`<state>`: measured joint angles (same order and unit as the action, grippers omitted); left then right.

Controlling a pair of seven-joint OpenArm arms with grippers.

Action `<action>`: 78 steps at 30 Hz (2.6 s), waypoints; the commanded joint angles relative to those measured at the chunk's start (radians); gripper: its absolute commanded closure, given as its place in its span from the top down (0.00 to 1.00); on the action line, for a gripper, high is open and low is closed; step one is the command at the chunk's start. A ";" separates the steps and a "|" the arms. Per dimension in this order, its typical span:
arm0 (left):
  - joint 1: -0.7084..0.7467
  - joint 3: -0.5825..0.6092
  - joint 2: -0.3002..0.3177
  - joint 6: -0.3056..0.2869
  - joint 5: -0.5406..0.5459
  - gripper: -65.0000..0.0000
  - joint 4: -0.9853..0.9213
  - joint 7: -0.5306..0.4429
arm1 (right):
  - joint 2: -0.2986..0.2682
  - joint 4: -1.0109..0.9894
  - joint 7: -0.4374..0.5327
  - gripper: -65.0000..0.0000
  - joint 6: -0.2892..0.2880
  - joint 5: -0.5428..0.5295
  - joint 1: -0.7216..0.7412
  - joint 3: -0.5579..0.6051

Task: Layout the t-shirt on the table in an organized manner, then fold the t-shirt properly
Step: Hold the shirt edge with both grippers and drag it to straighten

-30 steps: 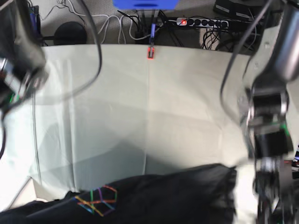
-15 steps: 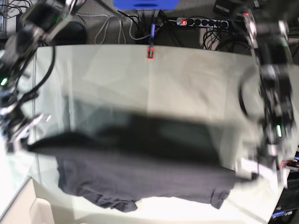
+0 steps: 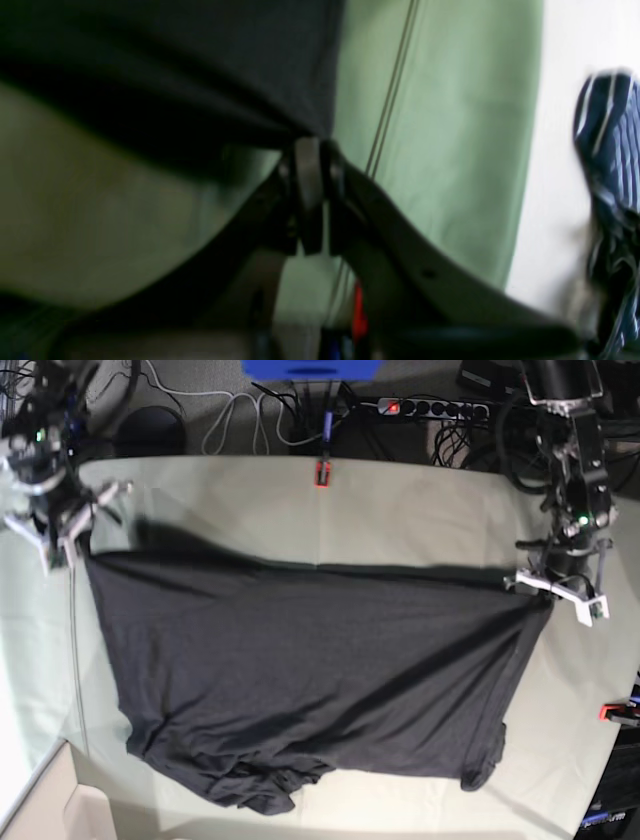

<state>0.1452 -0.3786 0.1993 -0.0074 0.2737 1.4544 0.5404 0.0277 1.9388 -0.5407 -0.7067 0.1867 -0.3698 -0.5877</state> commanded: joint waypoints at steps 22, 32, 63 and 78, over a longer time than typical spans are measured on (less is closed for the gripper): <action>0.149 -0.127 -0.005 0.002 -0.004 0.00 0.024 -0.021 | 0.022 0.026 0.024 0.00 0.009 -0.016 -0.122 -0.127; 0.186 -0.127 -0.013 0.002 -0.004 0.00 -0.057 -0.030 | 0.016 -0.190 0.129 0.00 0.009 -0.016 -0.114 -0.122; 0.179 -0.133 -0.013 0.002 -0.003 0.00 -0.007 -0.023 | 0.042 -0.140 0.186 0.00 0.009 -0.120 -0.235 -0.128; 0.186 -0.132 -0.014 0.002 0.002 0.25 -0.013 -0.019 | 0.039 -0.163 0.179 0.00 0.009 -0.120 -0.211 -0.127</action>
<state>0.3294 -0.5026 0.1715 -0.0143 0.2768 1.4284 0.5354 0.0769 1.7622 -0.3790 -0.7025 0.0742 -0.5747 -0.7086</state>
